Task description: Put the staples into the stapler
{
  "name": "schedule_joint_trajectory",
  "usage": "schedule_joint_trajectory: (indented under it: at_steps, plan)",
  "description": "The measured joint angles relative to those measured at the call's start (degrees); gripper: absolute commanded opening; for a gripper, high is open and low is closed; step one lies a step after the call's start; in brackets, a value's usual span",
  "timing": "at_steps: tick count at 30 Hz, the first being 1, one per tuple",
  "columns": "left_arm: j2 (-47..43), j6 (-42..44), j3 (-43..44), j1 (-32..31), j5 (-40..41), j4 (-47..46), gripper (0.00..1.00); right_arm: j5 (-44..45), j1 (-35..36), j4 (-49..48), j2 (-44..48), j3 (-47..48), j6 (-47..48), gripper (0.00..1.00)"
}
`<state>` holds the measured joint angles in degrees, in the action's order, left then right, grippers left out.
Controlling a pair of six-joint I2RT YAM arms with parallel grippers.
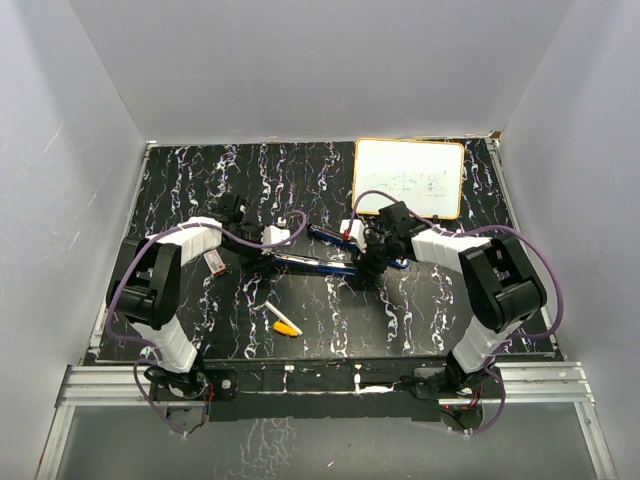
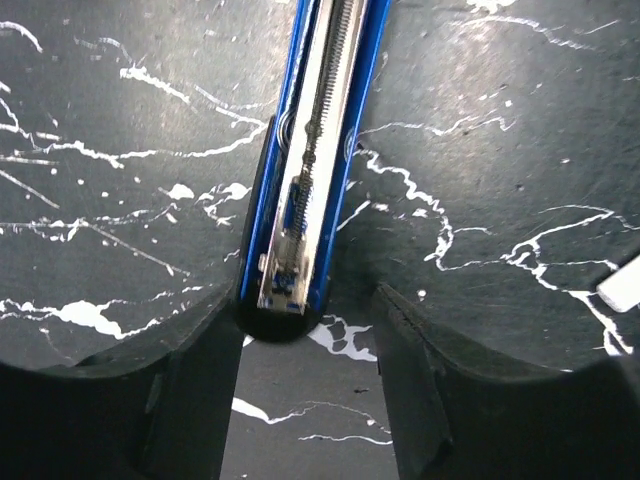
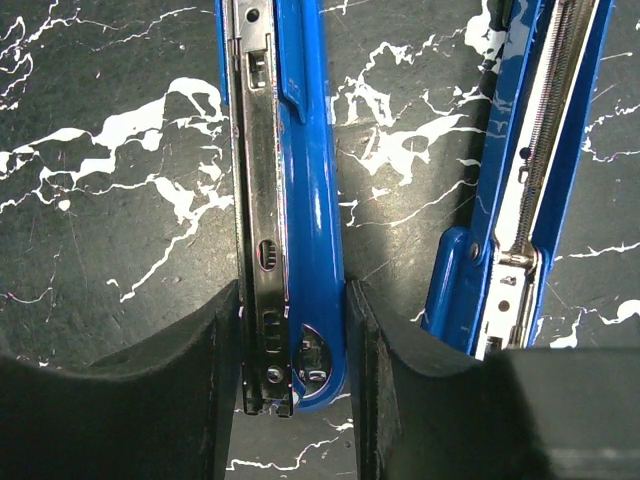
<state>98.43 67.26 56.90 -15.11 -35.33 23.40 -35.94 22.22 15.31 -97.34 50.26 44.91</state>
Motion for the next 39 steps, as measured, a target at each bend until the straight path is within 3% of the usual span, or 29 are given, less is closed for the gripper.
schedule_joint_trajectory:
  at_steps: [2,3,4,9,16,25,33,39]
  plan:
    - [0.3,-0.4,0.0,0.0,1.3,-0.3,0.63,1.2,0.4,0.0,0.3,-0.1,-1.3,0.46]
    - [0.5,-0.6,0.1,0.0,2.0,-0.4,0.77,1.6,0.7,0.0,0.5,-0.1,-1.6,0.48]
    - [0.6,-0.8,0.3,0.0,2.4,-0.5,0.85,2.0,0.9,0.0,0.6,-0.2,-1.9,0.49]
    - [0.6,-1.0,2.2,0.4,5.2,-0.7,0.96,4.3,1.8,0.3,1.0,-0.4,-3.4,0.57]
    - [-0.9,-3.4,3.8,2.1,8.2,-0.4,0.97,6.9,3.9,1.9,1.9,-0.4,-4.6,0.64]
    - [-12.9,-13.2,3.7,2.4,13.5,-2.8,0.97,8.2,11.0,4.0,2.8,-0.2,-8.1,0.44]
    - [-21.2,-18.3,3.0,2.4,14.0,-3.5,0.97,12.3,12.8,0.1,2.6,-0.2,-21.5,0.33]
    - [-22.6,-20.1,3.1,2.4,16.2,-2.6,0.97,15.5,14.1,-0.7,-0.6,3.5,-32.3,0.24]
